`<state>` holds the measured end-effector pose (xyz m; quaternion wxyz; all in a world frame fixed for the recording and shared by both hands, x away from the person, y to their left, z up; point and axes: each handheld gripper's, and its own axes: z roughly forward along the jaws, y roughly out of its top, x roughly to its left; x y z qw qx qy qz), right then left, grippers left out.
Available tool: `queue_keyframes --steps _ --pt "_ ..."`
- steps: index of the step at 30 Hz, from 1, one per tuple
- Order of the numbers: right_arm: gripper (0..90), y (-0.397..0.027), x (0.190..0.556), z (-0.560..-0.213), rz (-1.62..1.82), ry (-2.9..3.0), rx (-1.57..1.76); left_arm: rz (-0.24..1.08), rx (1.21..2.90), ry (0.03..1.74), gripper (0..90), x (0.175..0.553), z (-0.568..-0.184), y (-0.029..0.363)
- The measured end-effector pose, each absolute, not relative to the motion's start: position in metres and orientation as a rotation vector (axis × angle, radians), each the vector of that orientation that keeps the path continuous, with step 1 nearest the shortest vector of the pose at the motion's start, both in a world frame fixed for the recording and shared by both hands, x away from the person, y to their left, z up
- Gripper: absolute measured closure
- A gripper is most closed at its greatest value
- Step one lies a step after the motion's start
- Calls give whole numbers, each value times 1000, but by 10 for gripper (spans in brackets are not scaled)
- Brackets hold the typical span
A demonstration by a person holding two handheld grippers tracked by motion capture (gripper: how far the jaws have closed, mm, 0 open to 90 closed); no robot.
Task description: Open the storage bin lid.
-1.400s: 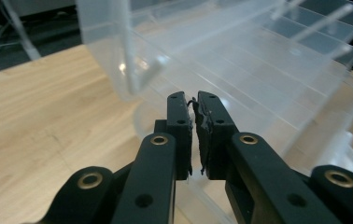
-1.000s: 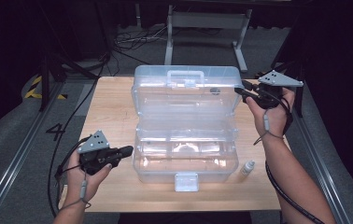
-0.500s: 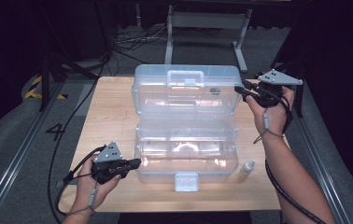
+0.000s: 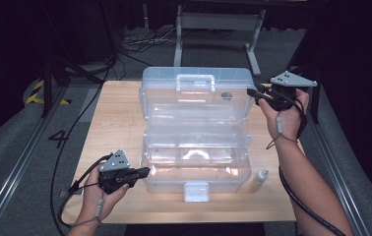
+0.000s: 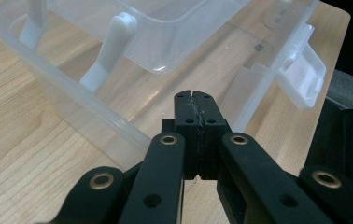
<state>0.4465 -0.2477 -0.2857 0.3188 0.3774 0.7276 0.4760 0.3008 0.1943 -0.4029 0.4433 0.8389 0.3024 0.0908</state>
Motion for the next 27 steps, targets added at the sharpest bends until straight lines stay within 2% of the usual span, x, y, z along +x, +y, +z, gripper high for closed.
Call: queue_keyframes --steps 27 --pt "744 -242 483 -282 1204 1927 1038 236 2065 754 899 300 -405 194"
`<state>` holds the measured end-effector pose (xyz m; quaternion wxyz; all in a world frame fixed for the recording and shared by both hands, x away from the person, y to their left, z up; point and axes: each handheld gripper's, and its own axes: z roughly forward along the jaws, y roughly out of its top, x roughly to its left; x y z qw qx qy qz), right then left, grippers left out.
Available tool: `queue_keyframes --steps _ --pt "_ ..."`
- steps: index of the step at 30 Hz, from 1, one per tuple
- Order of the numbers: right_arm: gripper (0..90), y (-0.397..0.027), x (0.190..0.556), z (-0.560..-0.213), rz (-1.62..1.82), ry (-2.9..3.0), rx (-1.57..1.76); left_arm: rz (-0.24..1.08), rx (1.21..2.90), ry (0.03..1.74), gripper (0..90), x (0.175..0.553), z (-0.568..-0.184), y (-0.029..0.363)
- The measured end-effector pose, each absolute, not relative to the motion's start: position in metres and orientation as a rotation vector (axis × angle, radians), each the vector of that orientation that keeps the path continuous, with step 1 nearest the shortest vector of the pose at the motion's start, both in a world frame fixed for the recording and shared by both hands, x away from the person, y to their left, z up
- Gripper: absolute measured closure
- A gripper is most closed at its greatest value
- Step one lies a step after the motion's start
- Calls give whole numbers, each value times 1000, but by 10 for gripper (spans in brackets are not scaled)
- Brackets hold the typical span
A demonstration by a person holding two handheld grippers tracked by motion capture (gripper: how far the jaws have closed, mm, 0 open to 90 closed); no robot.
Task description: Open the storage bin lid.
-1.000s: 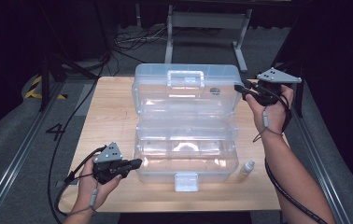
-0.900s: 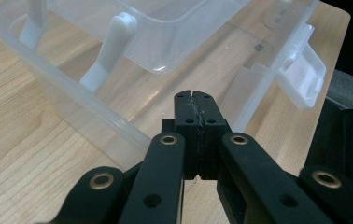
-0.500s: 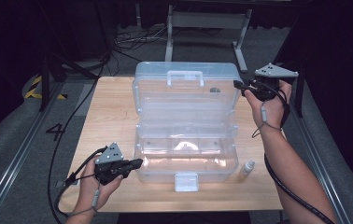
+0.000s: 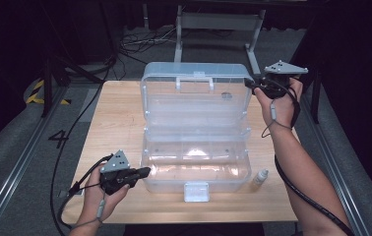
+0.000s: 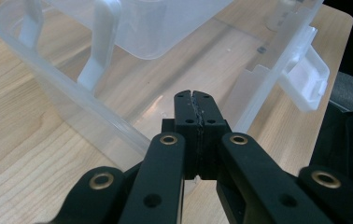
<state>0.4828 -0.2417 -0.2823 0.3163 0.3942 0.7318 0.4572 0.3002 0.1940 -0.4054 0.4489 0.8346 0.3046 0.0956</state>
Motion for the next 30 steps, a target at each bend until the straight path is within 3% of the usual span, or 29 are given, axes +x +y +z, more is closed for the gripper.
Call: queue_keyframes --steps 30 --pt "818 -239 537 -288 1147 2002 1150 233 2058 751 897 300 -406 194"
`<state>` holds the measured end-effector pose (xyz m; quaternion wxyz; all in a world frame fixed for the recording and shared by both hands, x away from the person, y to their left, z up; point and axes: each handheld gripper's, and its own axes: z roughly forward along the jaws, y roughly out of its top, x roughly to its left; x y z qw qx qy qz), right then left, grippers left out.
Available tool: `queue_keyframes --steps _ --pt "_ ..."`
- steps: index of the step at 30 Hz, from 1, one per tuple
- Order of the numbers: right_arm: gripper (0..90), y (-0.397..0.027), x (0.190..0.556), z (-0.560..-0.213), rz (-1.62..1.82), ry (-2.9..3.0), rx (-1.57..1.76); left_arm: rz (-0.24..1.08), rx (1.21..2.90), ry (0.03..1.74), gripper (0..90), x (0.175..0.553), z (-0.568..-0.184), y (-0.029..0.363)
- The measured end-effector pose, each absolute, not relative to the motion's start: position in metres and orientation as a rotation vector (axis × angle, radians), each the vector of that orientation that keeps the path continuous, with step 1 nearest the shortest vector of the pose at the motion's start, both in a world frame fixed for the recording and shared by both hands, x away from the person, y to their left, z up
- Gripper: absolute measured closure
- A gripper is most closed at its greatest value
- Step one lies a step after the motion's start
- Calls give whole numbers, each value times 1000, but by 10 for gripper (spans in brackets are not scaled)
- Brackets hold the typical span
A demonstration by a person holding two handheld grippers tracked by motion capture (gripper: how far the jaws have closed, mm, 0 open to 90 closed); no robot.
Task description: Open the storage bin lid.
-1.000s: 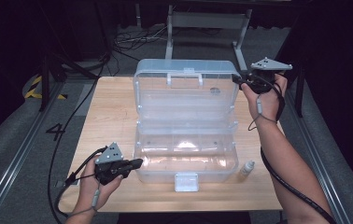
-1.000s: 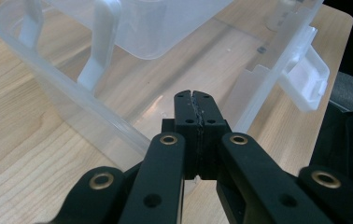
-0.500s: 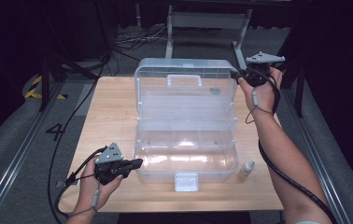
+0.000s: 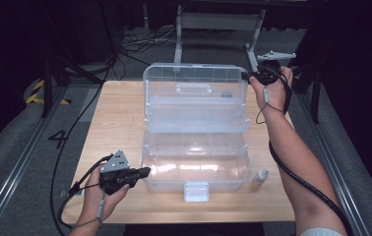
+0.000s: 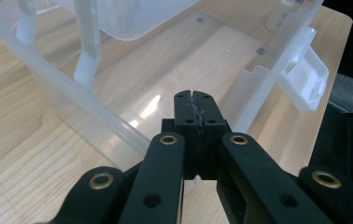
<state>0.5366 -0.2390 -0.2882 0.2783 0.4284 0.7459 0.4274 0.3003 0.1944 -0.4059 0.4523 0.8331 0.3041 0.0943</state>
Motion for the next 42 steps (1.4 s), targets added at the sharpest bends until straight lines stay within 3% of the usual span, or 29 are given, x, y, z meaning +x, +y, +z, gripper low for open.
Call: queue_keyframes --steps 42 --pt "849 -237 590 -312 1074 2132 1274 241 2070 740 890 301 -406 193"
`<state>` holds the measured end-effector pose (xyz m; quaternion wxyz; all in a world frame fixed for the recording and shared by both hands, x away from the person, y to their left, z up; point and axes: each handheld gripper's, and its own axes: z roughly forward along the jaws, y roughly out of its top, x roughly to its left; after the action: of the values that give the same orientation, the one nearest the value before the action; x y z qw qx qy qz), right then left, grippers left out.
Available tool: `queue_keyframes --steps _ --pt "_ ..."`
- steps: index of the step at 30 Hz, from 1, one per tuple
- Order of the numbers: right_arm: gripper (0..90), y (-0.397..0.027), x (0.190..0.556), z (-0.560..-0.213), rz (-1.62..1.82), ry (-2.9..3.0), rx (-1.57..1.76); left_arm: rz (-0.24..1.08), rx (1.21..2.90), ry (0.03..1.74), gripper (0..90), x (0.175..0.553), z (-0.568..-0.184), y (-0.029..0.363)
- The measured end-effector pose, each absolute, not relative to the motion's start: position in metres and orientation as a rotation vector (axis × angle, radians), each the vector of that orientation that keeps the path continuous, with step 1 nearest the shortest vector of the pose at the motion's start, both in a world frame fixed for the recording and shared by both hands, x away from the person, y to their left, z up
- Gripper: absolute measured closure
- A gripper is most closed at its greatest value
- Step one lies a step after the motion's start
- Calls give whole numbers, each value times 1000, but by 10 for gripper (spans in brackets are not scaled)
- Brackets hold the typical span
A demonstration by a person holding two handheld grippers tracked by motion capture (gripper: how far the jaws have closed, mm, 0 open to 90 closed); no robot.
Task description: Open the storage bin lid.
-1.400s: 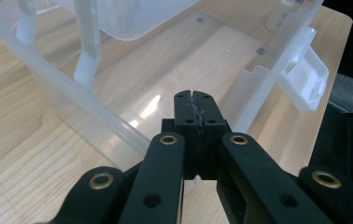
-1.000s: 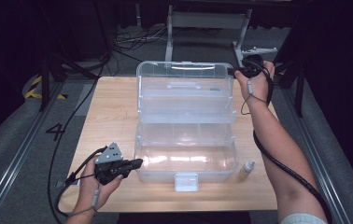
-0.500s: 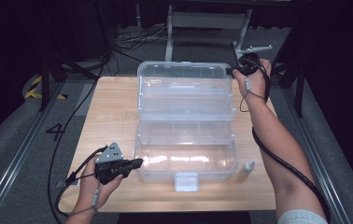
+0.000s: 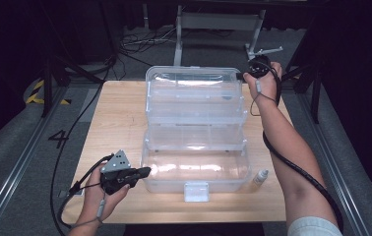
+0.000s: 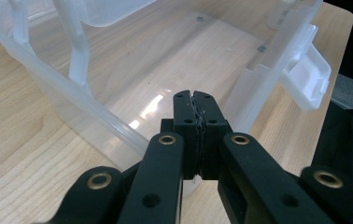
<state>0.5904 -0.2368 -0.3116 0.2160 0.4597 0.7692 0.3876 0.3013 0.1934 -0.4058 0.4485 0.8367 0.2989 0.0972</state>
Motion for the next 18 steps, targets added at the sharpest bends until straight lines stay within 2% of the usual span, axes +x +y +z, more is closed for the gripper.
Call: queue_keyframes --steps 18 --pt "845 -240 605 -325 1080 2173 1338 241 2070 737 888 301 -406 194"
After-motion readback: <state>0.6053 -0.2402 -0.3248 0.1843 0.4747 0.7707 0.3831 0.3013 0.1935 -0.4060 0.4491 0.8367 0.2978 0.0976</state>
